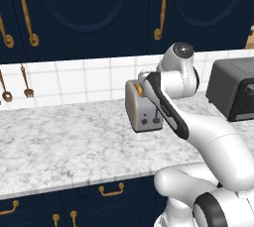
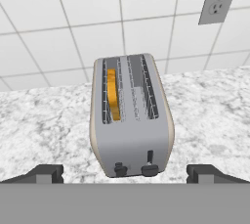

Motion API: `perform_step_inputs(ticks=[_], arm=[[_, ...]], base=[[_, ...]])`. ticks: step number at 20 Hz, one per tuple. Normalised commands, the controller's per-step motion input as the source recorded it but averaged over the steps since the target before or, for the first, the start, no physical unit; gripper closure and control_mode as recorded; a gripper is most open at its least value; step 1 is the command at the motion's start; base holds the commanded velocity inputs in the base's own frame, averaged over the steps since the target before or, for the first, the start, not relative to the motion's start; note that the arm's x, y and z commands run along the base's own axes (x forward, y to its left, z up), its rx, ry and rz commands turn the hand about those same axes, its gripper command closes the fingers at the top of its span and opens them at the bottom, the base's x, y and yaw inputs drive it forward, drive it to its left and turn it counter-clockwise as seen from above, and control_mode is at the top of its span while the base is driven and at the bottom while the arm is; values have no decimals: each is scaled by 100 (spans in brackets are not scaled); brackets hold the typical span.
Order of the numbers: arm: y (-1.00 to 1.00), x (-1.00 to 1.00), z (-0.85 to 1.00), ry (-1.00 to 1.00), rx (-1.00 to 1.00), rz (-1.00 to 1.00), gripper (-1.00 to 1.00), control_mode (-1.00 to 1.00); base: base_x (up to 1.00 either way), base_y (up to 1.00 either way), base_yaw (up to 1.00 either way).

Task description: Start the toaster. Once the lever pops up, take the bread to the plate on the dining counter.

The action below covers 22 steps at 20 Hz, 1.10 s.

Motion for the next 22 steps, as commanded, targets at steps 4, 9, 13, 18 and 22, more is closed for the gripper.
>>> perform_step_inputs(ticks=[4, 9, 13, 18, 22], arm=[[0, 0, 0, 0, 0, 0, -100, -100], [0, 0, 0, 0, 0, 0, -100, -100], [0, 0, 0, 0, 0, 0, -100, -100], [0, 0, 0, 0, 0, 0, -100, -100], [0, 0, 0, 0, 0, 0, -100, -100]], base=[[0, 0, 0], [0, 0, 0], [0, 0, 0], [0, 0, 0], [0, 0, 0]])
